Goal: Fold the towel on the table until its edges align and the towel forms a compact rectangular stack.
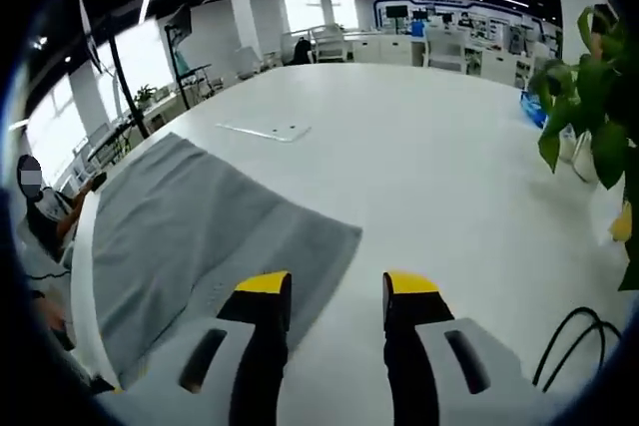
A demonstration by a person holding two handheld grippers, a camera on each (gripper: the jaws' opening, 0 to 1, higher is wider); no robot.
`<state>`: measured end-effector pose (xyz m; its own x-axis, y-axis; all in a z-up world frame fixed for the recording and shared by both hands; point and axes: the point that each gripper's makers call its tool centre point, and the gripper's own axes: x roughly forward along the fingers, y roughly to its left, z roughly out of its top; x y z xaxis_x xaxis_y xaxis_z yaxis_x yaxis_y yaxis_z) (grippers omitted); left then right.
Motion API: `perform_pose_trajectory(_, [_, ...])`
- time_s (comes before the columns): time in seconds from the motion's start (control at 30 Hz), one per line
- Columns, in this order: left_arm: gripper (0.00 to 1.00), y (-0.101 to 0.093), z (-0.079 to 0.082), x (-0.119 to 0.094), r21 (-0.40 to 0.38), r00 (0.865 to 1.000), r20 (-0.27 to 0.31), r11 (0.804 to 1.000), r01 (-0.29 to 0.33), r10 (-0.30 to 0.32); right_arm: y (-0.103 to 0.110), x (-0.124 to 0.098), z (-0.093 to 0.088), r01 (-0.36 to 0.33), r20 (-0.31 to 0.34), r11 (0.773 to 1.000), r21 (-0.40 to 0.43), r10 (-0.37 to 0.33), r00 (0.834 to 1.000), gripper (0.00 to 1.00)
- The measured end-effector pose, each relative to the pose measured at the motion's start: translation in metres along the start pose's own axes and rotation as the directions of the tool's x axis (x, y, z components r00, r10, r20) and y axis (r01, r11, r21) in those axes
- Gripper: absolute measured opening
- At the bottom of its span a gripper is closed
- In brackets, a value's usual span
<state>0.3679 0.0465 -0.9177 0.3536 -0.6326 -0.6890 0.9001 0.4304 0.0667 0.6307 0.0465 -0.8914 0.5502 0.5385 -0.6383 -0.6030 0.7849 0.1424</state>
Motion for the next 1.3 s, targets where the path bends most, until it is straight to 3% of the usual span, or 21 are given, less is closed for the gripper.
perform_pose_trajectory(0.37, [0.10, 0.009, -0.002, 0.000, -0.040, 0.999, -0.021, 0.999, -0.026, 0.025, -0.009, 0.038, 0.001, -0.009, -0.018, 0.999, 0.034, 0.010, 1.000, 0.34])
perform_pose_trajectory(0.63, [0.08, 0.009, -0.002, 0.000, -0.077, 0.999, -0.023, 0.997, -0.027, 0.026, -0.014, 0.045, 0.008, -0.004, 0.001, 1.000, 0.018, 0.003, 1.000, 0.30])
perform_pose_trajectory(0.77, [0.07, 0.009, -0.002, -0.001, -0.081, 0.999, -0.029, 0.996, -0.030, 0.028, -0.009, 0.050, 0.009, 0.000, -0.003, 1.000, -0.030, 0.000, 1.000, 0.30])
perform_pose_trajectory(0.9, [0.07, 0.009, -0.002, 0.000, -0.078, 0.999, -0.038, 0.997, -0.022, 0.019, -0.007, 0.058, 0.011, 0.015, -0.022, 0.986, -0.165, -0.019, 1.000, 0.23])
perform_pose_trajectory(1.03, [0.07, 0.008, -0.002, 0.000, -0.067, 0.999, -0.047, 0.998, -0.019, 0.016, -0.002, 0.054, 0.011, 0.012, -0.027, 0.989, -0.146, -0.016, 1.000, 0.17])
perform_pose_trajectory(1.13, [0.07, 0.008, -0.003, 0.000, -0.066, 0.998, -0.054, 0.998, -0.014, 0.011, 0.008, 0.055, 0.010, -0.026, -0.049, 0.985, -0.171, 0.018, 0.999, 0.05])
perform_pose_trajectory(1.3, [0.07, 0.008, -0.003, 0.000, -0.063, 0.998, -0.067, 0.998, -0.018, 0.013, 0.008, 0.053, 0.009, -0.011, -0.059, 0.984, -0.180, 0.000, 0.998, 0.02])
